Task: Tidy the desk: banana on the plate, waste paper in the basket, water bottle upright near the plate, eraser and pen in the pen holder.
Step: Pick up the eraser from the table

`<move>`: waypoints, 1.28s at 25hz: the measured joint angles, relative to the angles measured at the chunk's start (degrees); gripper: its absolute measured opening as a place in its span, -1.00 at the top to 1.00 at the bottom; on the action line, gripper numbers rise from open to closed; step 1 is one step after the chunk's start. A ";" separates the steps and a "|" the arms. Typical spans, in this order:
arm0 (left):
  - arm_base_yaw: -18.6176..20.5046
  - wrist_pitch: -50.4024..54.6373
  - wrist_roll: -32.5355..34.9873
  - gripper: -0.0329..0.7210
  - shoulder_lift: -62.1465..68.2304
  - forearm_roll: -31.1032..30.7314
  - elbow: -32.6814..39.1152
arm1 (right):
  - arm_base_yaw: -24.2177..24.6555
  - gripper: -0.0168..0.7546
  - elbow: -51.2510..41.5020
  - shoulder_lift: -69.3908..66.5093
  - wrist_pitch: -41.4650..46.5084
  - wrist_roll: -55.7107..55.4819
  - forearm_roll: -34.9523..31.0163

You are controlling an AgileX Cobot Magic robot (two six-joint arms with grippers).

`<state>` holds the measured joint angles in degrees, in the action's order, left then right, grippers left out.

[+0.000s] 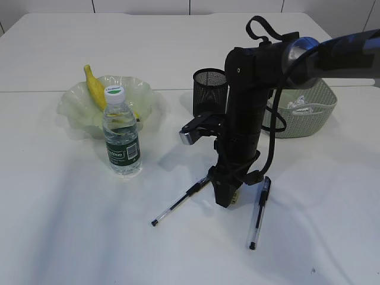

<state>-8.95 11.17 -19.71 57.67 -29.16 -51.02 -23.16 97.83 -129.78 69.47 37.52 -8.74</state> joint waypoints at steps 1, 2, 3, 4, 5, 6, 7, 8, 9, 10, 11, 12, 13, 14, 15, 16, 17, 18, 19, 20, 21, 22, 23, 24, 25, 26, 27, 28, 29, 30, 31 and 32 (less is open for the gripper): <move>0.00 0.00 0.00 -0.65 0.00 0.00 0.00 | 0.00 -0.56 0.00 0.00 0.00 -0.12 0.00; 0.00 0.00 0.00 -0.65 0.00 0.00 0.00 | 0.00 -0.56 0.00 0.00 0.00 -0.12 0.04; 0.00 0.00 0.00 -0.65 0.00 0.00 0.00 | 0.00 -0.56 0.00 0.00 0.00 -0.24 0.13; 0.00 0.00 0.00 -0.65 0.00 0.00 0.00 | 0.00 -0.56 0.00 0.00 0.00 -0.24 0.29; 0.00 0.00 0.00 -0.65 0.00 0.00 0.00 | 0.00 -0.56 0.00 0.00 0.00 -0.36 0.39; 0.00 0.00 0.00 -0.65 0.00 0.00 0.00 | 0.00 -0.56 0.00 0.00 0.00 -0.62 0.49; 0.00 0.00 0.00 -0.65 0.00 0.00 0.00 | 0.00 -0.56 0.00 0.00 0.00 -0.62 0.49; 0.00 0.00 0.00 -0.65 0.00 0.00 0.00 | 0.00 -0.56 0.00 0.00 0.00 -0.62 0.49; 0.00 0.00 0.00 -0.65 0.00 0.00 0.00 | 0.00 -0.56 0.00 0.00 0.00 -0.71 0.49; 0.00 0.00 0.00 -0.65 0.00 0.00 0.00 | 0.00 -0.56 0.00 0.00 0.00 -0.71 0.49; 0.00 0.00 0.00 -0.65 0.00 0.00 0.00 | 0.00 -0.56 0.00 0.00 0.00 -0.75 0.49; 0.00 0.00 0.00 -0.65 0.00 0.00 0.00 | 0.00 -0.56 0.00 0.00 0.00 -0.85 0.49; 0.00 0.00 0.00 -0.65 0.00 0.00 0.00 | 0.00 -0.56 0.00 0.00 0.00 -0.87 0.49; 0.00 0.00 0.00 -0.65 0.00 0.00 0.00 | 0.00 -0.56 0.00 0.00 0.00 -0.87 0.49; 0.00 0.00 0.00 -0.65 0.00 0.00 0.00 | 0.00 -0.56 0.00 0.00 0.00 -0.97 0.49; 0.00 0.00 0.00 -0.65 0.00 0.00 0.00 | 0.00 -0.56 0.00 0.00 0.00 -0.97 0.49; 0.00 0.00 0.00 -0.65 0.00 0.00 0.00 | 0.00 -0.56 0.00 0.00 0.00 -0.97 0.49; 0.00 0.00 0.00 -0.65 0.00 0.00 0.00 | 0.00 -0.56 0.00 0.00 0.00 -0.97 0.49; 0.00 0.00 0.00 -0.65 0.00 0.00 0.00 | 0.00 -0.56 0.00 0.00 0.00 -1.09 0.49; 0.00 0.00 0.00 -0.65 0.00 0.00 0.00 | 0.00 -0.56 0.00 0.00 0.00 -1.09 0.49; 0.00 0.00 0.00 -0.65 0.00 0.00 0.00 | 0.00 -0.56 0.00 0.00 0.00 -1.09 0.49; 0.00 0.00 0.00 -0.65 0.00 0.00 0.00 | 0.40 -0.56 0.00 0.00 0.00 -1.09 0.61; 0.00 0.00 0.00 -0.65 0.00 0.00 0.00 | 0.33 -0.56 0.00 0.00 0.00 -1.09 0.61; 0.00 0.00 0.00 -0.65 0.00 0.00 0.00 | 0.18 -0.56 0.00 0.00 0.00 -1.09 0.61; 0.00 0.00 0.00 -0.65 0.00 0.00 0.00 | 0.08 -0.56 0.00 0.00 0.00 -1.09 0.61; 0.00 0.00 0.00 -0.65 0.00 0.00 0.00 | 0.14 -0.56 0.00 0.00 -0.10 -1.09 0.61; 0.00 0.00 0.00 -0.65 0.00 0.00 0.00 | 0.14 -0.56 0.00 0.00 -0.21 -1.09 0.61; 0.00 0.00 0.00 -0.65 0.00 0.00 0.00 | 0.14 -0.56 0.00 0.00 -0.48 -1.09 0.48; 0.00 0.00 0.00 -0.65 0.00 0.00 0.00 | 0.06 -0.56 0.00 0.00 -0.76 -1.09 0.24; 0.00 0.00 0.00 -0.65 0.00 0.00 0.00 | 0.06 -0.56 0.00 0.00 -1.04 -1.09 0.15; 0.00 0.00 0.00 -0.65 0.00 0.00 0.00 | 0.06 -0.56 0.00 0.00 -1.15 -1.09 0.01; 0.00 0.00 0.00 -0.65 0.00 0.00 0.00 | 0.06 -0.56 0.00 0.00 -1.39 -1.09 -0.07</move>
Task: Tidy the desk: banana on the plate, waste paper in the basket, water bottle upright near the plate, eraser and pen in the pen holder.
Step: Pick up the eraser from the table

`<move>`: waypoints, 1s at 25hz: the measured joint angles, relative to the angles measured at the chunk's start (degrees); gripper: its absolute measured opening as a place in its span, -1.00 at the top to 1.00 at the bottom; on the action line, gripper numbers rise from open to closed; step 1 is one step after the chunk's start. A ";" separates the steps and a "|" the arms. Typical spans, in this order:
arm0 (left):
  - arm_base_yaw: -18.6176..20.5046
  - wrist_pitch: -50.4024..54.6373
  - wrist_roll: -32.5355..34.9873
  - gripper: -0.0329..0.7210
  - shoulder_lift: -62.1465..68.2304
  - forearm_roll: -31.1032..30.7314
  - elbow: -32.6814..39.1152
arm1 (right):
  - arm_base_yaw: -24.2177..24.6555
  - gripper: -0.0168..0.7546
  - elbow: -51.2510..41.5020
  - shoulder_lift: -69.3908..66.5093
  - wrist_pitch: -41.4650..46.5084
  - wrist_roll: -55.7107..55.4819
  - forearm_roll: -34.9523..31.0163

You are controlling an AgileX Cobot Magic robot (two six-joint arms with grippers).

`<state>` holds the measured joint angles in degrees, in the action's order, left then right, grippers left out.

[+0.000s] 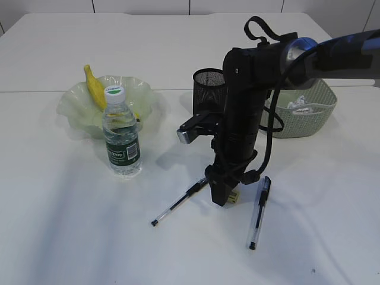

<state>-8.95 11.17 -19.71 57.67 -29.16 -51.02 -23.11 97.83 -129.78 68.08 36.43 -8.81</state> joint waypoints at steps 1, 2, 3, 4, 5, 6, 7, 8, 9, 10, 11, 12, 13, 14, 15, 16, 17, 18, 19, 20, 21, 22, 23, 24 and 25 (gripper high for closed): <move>0.00 0.00 0.00 -0.65 0.00 0.00 0.00 | 0.00 -0.56 0.00 0.00 -0.33 0.00 0.00; 0.00 0.00 0.00 -0.65 0.00 0.00 0.00 | 0.00 -0.56 0.00 0.00 -0.68 -0.08 -0.03; 0.00 0.00 0.00 -0.65 0.00 0.00 0.00 | 0.00 -0.56 0.00 0.00 -0.90 -0.08 -0.03; 0.00 0.00 0.00 -0.65 0.00 0.00 0.00 | 0.00 -0.56 0.00 0.00 -1.15 -0.08 -0.13; 0.00 0.00 0.00 -0.65 0.00 0.00 0.00 | 0.00 -0.56 0.00 0.00 -1.23 -0.08 -0.13; 0.00 0.00 0.00 -0.65 0.00 0.00 0.00 | 0.00 -0.56 0.00 0.00 -1.37 -0.08 -0.13; 0.00 0.00 0.00 -0.65 0.00 0.00 0.00 | 0.00 -0.56 0.00 0.00 -1.50 -0.08 -0.13; 0.00 0.00 0.00 -0.65 0.00 0.00 0.00 | 0.00 -0.56 0.00 0.00 -1.62 -0.08 -0.13; 0.00 0.00 0.00 -0.65 0.00 0.00 0.00 | 0.00 -0.56 0.00 0.00 -1.71 -0.08 -0.13; 0.00 0.00 0.00 -0.65 0.00 0.00 0.00 | 0.00 -0.56 0.00 0.00 -1.71 -0.08 -0.13; 0.00 0.00 0.00 -0.65 0.00 0.00 0.00 | 0.00 -0.56 0.00 0.00 -1.56 -0.08 -0.13; 0.00 0.00 0.00 -0.65 0.00 0.00 0.00 | 0.00 -0.56 0.00 0.00 -1.11 -0.08 -0.13; 0.00 0.00 0.00 -0.65 0.00 0.00 0.00 | 0.00 -0.56 0.00 0.00 -0.67 -0.08 -0.13; 0.00 0.00 0.00 -0.65 0.00 0.00 0.00 | 0.00 -0.56 0.00 0.00 -0.20 -0.08 -0.13; 0.00 0.00 0.00 -0.65 0.00 0.00 0.00 | 0.00 -0.56 0.00 0.00 0.28 -0.08 -0.13; 0.00 0.00 0.00 -0.65 0.00 0.00 0.00 | 0.00 -0.56 0.00 0.00 0.47 -0.08 -0.13; 0.00 0.00 0.00 -0.65 0.00 0.00 0.00 | 0.00 -0.56 0.00 -0.03 0.50 -0.31 -0.13; 0.00 0.00 0.00 -0.65 0.00 0.00 0.00 | 0.00 -0.56 0.00 -0.03 0.50 -0.44 -0.13; 0.00 0.00 0.00 -0.65 0.00 0.00 0.00 | 0.00 -0.56 0.00 -0.03 0.50 -0.66 -0.13; 0.00 0.00 0.00 -0.65 0.00 0.00 0.00 | 0.00 -0.56 0.00 -0.03 0.54 -0.66 -0.13; 0.00 0.00 0.00 -0.65 0.00 0.00 0.00 | 0.00 -0.56 0.00 -0.03 0.54 -0.90 -0.13; 0.00 0.00 0.00 -0.65 0.00 0.00 0.00 | 0.00 -0.56 0.00 -0.03 0.54 -0.88 -0.13; 0.00 0.00 0.00 -0.65 0.00 0.00 0.00 | 0.00 -0.56 0.00 -0.03 0.54 -1.00 -0.13; 0.00 0.00 0.00 -0.65 0.00 0.00 0.00 | 0.00 -0.56 0.00 -0.03 0.44 -1.00 -0.13; 0.00 0.00 0.00 -0.65 0.00 0.00 0.00 | 0.00 -0.56 0.00 -0.03 0.29 -1.11 -0.13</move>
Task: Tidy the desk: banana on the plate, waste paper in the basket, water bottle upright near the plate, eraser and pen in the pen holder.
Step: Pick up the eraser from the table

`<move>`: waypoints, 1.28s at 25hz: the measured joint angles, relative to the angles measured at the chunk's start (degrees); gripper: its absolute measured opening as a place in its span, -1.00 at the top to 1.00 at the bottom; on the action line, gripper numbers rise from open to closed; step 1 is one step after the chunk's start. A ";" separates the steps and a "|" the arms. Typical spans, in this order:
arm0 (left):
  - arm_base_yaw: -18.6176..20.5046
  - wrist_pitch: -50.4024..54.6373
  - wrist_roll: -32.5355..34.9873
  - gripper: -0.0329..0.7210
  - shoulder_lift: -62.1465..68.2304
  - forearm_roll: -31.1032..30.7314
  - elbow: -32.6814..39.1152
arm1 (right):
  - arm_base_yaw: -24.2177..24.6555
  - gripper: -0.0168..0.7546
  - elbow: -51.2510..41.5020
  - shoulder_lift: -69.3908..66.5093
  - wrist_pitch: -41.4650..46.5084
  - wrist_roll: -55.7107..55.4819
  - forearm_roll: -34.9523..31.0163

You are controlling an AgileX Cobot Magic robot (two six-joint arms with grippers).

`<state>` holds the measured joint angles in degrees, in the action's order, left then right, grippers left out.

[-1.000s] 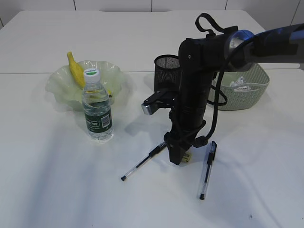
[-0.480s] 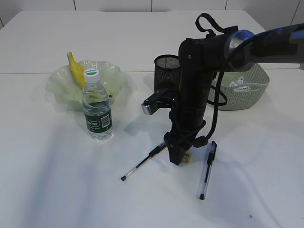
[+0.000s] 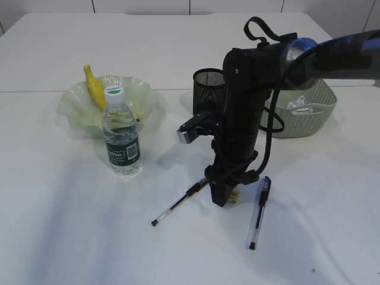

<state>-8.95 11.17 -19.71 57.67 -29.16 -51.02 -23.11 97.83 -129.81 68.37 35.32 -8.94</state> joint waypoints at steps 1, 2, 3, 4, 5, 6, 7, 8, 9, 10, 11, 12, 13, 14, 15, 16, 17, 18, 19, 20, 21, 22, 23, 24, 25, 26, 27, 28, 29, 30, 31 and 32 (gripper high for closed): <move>0.00 0.00 0.00 -0.65 0.00 0.00 0.00 | 0.00 -0.56 0.00 0.00 -0.35 0.00 0.00; 0.00 0.00 0.00 -0.65 0.00 0.00 0.00 | 0.00 -0.56 0.00 0.00 -0.75 -0.18 0.00; 0.00 0.00 0.00 -0.65 0.00 0.00 0.00 | 0.00 -0.56 0.00 0.00 -1.17 -0.39 0.00; 0.00 0.00 0.00 -0.65 0.00 0.00 0.00 | 0.00 -0.56 0.00 0.00 -1.65 -0.52 0.00; 0.00 0.00 0.00 -0.65 0.00 0.00 0.00 | 0.00 -0.56 0.00 0.00 -1.87 -0.74 0.00; 0.00 0.00 0.00 -0.65 0.00 0.00 0.00 | 0.00 -0.56 0.00 0.00 -1.93 -0.87 0.00; 0.00 0.00 0.00 -0.65 0.00 0.00 0.00 | 0.00 -0.56 0.00 0.00 -1.93 -0.98 0.00; 0.00 0.00 0.00 -0.65 0.00 0.00 0.00 | 0.00 -0.56 0.00 0.00 -1.93 -1.10 0.11; 0.00 0.00 0.00 -0.65 0.00 0.00 0.00 | 0.00 -0.56 0.00 0.00 -1.93 -1.20 0.11; 0.00 0.00 0.00 -0.65 0.00 0.00 0.00 | 0.00 -0.56 0.00 0.00 -1.96 -1.35 0.21; 0.00 0.00 0.00 -0.65 0.00 0.00 0.00 | 0.00 -0.56 0.00 0.00 -2.06 -1.44 0.21; 0.00 0.00 0.00 -0.65 0.00 0.10 0.00 | 0.00 -0.56 0.00 0.00 -2.06 -1.44 0.21; 0.00 0.00 0.00 -0.65 0.00 0.10 0.00 | 0.00 -0.56 0.00 0.00 -2.17 -1.44 0.21; 0.00 0.00 0.00 -0.65 0.00 0.10 0.00 | 0.00 -0.56 0.00 0.00 -2.17 -1.47 0.21; 0.00 0.00 0.00 -0.65 0.00 0.10 0.00 | 0.00 -0.56 0.00 -0.10 -2.17 -1.58 0.21; 0.00 0.00 0.00 -0.65 0.00 0.10 0.00 | 0.00 -0.56 0.00 -0.23 -2.17 -1.69 0.21; 0.00 0.00 0.00 -0.65 0.00 0.10 0.00 | 0.00 -0.56 0.00 -0.46 -2.17 -1.69 0.21; 0.00 0.00 0.00 -0.65 0.00 0.10 0.00 | 0.00 -0.56 0.00 -0.62 -2.17 -1.69 0.21; 0.00 0.00 0.00 -0.65 0.00 0.10 0.00 | 0.00 -0.56 0.05 -0.73 -2.17 -1.78 0.28; 0.00 0.00 0.00 -0.65 0.00 0.10 0.00 | 0.00 -0.56 0.05 -0.73 -2.04 -1.78 0.28; 0.00 0.00 0.00 -0.65 0.00 0.10 0.00 | 0.00 -0.56 0.14 -0.77 -2.04 -1.81 0.28; 0.00 0.00 0.00 -0.65 0.00 0.10 0.00 | 0.00 -0.56 0.14 -0.77 -1.95 -1.91 0.28; 0.00 0.00 0.00 -0.65 0.00 0.10 0.00 | 0.00 -0.56 0.14 -0.77 -1.95 -1.91 0.28; 0.00 0.00 0.00 -0.65 0.00 0.10 0.00 | 0.00 -0.56 0.14 -0.77 -1.69 -1.91 0.28; 0.00 0.00 0.00 -0.65 0.00 0.10 0.00 | 0.00 -0.56 0.14 -0.77 -1.47 -1.91 0.28; 0.00 0.00 0.00 -0.65 0.00 0.10 0.00 | 0.00 -0.56 0.14 -0.77 -1.35 -1.91 0.59; 0.00 0.00 0.00 -0.65 0.00 0.10 0.00 | 0.00 -0.56 0.14 -0.77 -1.22 -1.93 1.06; 0.00 0.00 0.00 -0.65 0.00 0.10 0.00 | 0.00 -0.56 0.14 -0.77 -1.00 -2.04 1.59; 0.00 0.00 0.00 -0.65 0.00 0.10 0.00 | 0.00 -0.56 0.14 -0.77 -0.74 -2.03 2.07; 0.00 0.00 0.00 -0.65 0.00 0.10 0.00 | 0.00 -0.56 0.14 -0.77 -0.71 -2.03 2.31; 0.00 0.00 0.00 -0.65 0.00 0.10 0.00 | 0.00 -0.56 0.14 -0.77 -0.61 -2.03 2.40; 0.00 0.00 0.00 -0.65 0.00 0.10 0.00 | 0.00 -0.56 0.14 -0.77 -0.47 -2.16 2.66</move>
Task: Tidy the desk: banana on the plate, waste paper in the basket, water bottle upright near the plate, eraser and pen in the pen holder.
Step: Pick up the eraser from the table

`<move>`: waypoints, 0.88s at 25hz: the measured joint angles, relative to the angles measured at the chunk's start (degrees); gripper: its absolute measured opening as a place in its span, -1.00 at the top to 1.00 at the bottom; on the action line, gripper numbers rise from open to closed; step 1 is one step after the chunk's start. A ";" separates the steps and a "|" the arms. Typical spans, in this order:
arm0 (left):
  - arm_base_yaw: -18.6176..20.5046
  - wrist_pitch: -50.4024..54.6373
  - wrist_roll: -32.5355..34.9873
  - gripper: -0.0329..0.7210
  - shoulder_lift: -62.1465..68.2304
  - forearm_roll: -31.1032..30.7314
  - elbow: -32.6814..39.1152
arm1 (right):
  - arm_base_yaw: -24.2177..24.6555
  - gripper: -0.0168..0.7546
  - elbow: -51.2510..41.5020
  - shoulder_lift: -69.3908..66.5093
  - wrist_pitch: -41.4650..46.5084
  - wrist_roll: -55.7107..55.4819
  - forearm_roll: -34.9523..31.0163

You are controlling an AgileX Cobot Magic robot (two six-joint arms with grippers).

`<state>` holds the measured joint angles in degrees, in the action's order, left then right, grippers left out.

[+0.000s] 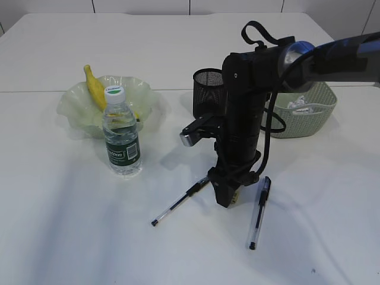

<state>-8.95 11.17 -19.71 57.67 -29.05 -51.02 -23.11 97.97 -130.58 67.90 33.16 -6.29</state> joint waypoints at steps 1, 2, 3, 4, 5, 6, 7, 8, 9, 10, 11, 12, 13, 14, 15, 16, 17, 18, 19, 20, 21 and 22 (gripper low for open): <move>0.00 0.00 0.00 -0.65 0.00 0.00 0.00 | 0.00 -0.56 0.00 0.00 0.00 0.00 0.10; 0.00 0.00 0.00 -0.65 0.00 0.00 0.00 | 0.00 -0.56 0.00 0.00 0.00 0.00 0.15; 0.00 0.00 0.00 -0.65 0.00 0.00 0.00 | 0.00 -0.56 0.00 0.00 0.09 0.00 0.26; 0.00 0.00 0.00 -0.65 0.00 0.00 0.00 | 0.00 -0.56 0.00 0.00 0.09 0.00 0.24; 0.00 0.00 0.00 -0.65 0.00 0.00 0.00 | 0.00 -0.56 0.00 0.00 0.09 0.00 0.28; 0.00 0.00 0.00 -0.65 0.00 0.00 0.00 | 0.00 -0.56 0.00 0.00 0.22 0.00 0.28; 0.00 0.00 0.00 -0.65 0.00 0.00 0.00 | 0.00 -0.56 0.00 0.00 0.22 0.00 0.38; 0.00 0.00 0.00 -0.65 0.00 0.00 0.00 | 0.00 -0.56 0.00 0.00 0.49 0.00 0.38; 0.00 0.00 0.00 -0.65 0.00 0.00 0.00 | 0.00 -0.56 0.00 0.00 0.56 0.00 0.42; 0.00 0.00 0.00 -0.65 0.00 0.00 0.00 | 0.00 -0.56 0.00 0.00 0.59 0.00 0.51; 0.00 0.00 0.00 -0.65 0.00 0.00 0.00 | 0.00 -0.56 0.00 0.00 0.70 0.00 0.51; 0.00 0.00 0.00 -0.65 0.00 0.00 0.00 | 0.00 -0.56 0.00 0.00 0.70 0.00 0.55; 0.00 0.00 0.00 -0.65 0.00 0.00 0.00 | 0.00 -0.56 0.00 0.00 0.70 0.00 0.65; 0.00 0.00 0.00 -0.65 0.00 0.00 0.00 | 0.00 -0.56 0.00 0.00 0.70 0.00 0.68; 0.00 0.00 0.00 -0.65 0.00 0.00 0.00 | 0.00 -0.56 0.00 0.00 0.70 0.00 0.78; 0.00 0.00 0.00 -0.65 0.00 0.00 0.00 | 0.00 -0.56 0.00 0.00 0.70 0.00 0.78; 0.00 0.00 0.00 -0.65 0.00 0.00 0.00 | 0.00 -0.56 0.00 0.00 0.70 0.00 0.78; 0.00 0.00 0.00 -0.65 0.00 0.00 0.00 | 0.00 -0.56 0.00 0.00 0.70 0.00 0.78; 0.00 0.00 0.00 -0.65 0.00 0.00 0.00 | 0.00 -0.56 0.00 0.00 0.70 0.00 0.81; 0.00 0.00 0.00 -0.65 0.00 0.10 0.00 | 0.00 -0.56 0.00 0.00 0.70 0.00 0.81; 0.00 0.00 0.00 -0.65 0.00 0.10 0.00 | 0.00 -0.56 0.00 0.00 0.70 0.00 0.81; 0.00 0.00 0.00 -0.65 0.00 0.10 0.00 | 0.00 -0.56 0.00 0.00 0.70 0.00 0.81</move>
<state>-8.95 11.17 -19.71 57.67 -28.95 -51.02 -23.11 97.97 -130.58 68.60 33.16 -5.47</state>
